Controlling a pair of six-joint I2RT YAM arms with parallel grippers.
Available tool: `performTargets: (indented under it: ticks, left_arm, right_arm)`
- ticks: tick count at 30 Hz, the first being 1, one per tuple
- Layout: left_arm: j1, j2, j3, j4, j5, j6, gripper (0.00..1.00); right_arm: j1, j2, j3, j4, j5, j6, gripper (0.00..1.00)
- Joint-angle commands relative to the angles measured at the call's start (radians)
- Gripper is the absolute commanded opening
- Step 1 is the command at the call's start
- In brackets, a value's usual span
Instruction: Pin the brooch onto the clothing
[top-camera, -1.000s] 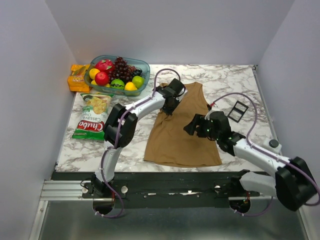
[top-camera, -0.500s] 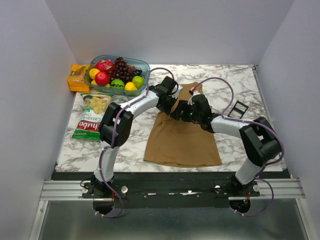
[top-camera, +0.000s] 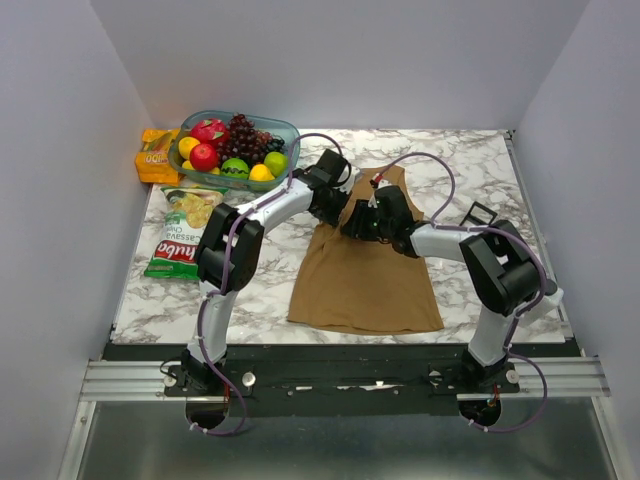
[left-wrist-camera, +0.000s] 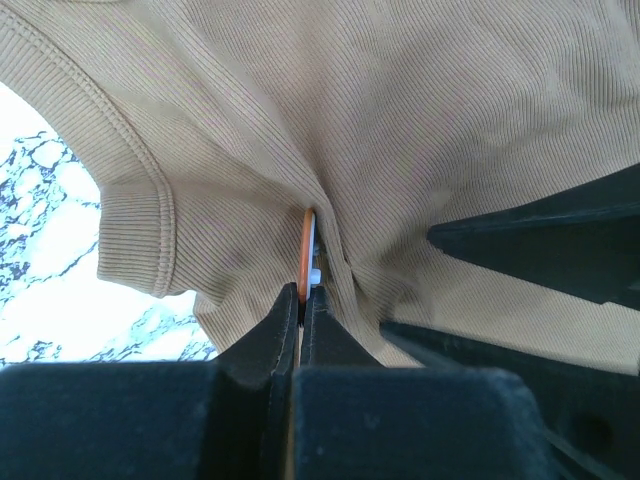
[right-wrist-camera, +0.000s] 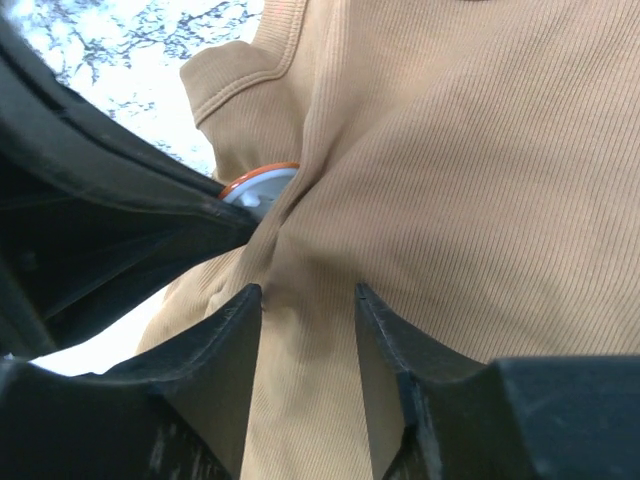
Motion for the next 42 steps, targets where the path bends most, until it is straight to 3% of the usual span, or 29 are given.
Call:
performTargets:
  ticks: [1, 7, 11, 16, 36, 42]
  left_arm:
    - [0.003, -0.025, 0.013, 0.016, 0.032, -0.010, 0.00]
    - [0.005, -0.023, 0.012, 0.016, 0.037, -0.013, 0.00]
    - [0.005, -0.021, 0.010, 0.018, 0.038, -0.013, 0.00]
    - [0.005, -0.020, 0.009, 0.018, 0.032, -0.011, 0.00]
    - [0.026, -0.025, 0.012, 0.005, -0.011, -0.002, 0.00]
    - [0.026, -0.028, 0.003, 0.027, 0.038, -0.013, 0.00]
  right_arm:
    - [-0.004, 0.035, 0.030, 0.001, 0.028, -0.010, 0.48]
    - [-0.004, 0.057, 0.042, 0.018, 0.013, -0.013, 0.44]
    - [-0.005, 0.072, 0.048, 0.024, 0.004, -0.013, 0.19]
    - [-0.005, 0.077, 0.044, 0.027, 0.005, -0.010, 0.01]
    - [-0.005, 0.043, 0.001, 0.042, 0.034, 0.009, 0.00]
    - [-0.008, 0.044, 0.004, 0.042, 0.027, 0.007, 0.00]
